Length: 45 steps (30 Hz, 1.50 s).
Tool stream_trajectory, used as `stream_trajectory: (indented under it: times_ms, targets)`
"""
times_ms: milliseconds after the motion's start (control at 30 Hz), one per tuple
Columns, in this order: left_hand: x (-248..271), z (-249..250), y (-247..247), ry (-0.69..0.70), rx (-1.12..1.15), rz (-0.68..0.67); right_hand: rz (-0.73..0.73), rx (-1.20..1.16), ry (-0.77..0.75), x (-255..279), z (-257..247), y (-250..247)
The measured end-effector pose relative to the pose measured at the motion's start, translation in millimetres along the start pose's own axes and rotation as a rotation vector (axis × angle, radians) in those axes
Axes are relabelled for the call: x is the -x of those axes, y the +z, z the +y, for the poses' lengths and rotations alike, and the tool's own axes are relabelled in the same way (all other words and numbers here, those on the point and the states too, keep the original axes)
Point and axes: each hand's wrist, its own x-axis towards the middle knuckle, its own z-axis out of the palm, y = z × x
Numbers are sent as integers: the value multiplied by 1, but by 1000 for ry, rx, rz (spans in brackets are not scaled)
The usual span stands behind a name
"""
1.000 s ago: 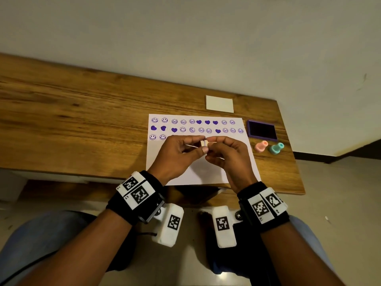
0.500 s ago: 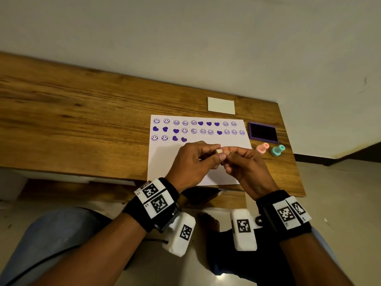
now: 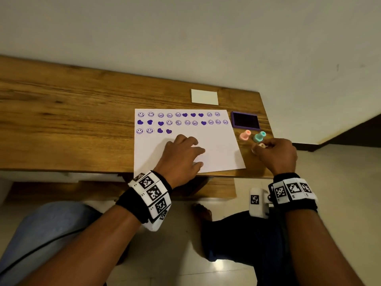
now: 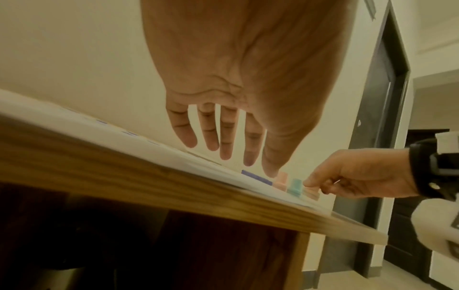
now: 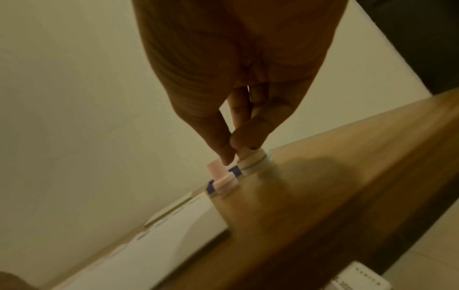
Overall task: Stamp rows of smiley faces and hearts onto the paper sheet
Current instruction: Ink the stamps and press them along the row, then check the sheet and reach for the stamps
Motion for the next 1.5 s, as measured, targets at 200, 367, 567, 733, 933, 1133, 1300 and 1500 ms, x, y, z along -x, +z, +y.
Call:
stream_trajectory:
  times_ms: [200, 367, 567, 733, 933, 1133, 1300, 1500]
  targets:
    - [3, -12, -3, -51, -71, -67, -18, 63, 22, 4, 6, -1]
    - [3, -17, -6, -69, -69, -108, 84, 85, -79, 17, -5, -9]
    - [4, -26, -12, -88, -56, -124, 7, 182, -253, 42, -25, 23]
    - [5, -25, -14, -86, -90, -121, -129, 250, -215, 48, -32, 45]
    - [7, -27, -14, -89, -83, -118, -128, 212, -196, 49, -41, 39]
    - [6, -27, -13, -86, -85, -114, -159, 329, -209, 56, -39, 39]
    - [6, -25, -13, -88, -92, -97, -263, 82, -271, 64, -52, 48]
    - [6, -28, -13, -86, -80, -100, -228, -691, 6, 52, -67, 37]
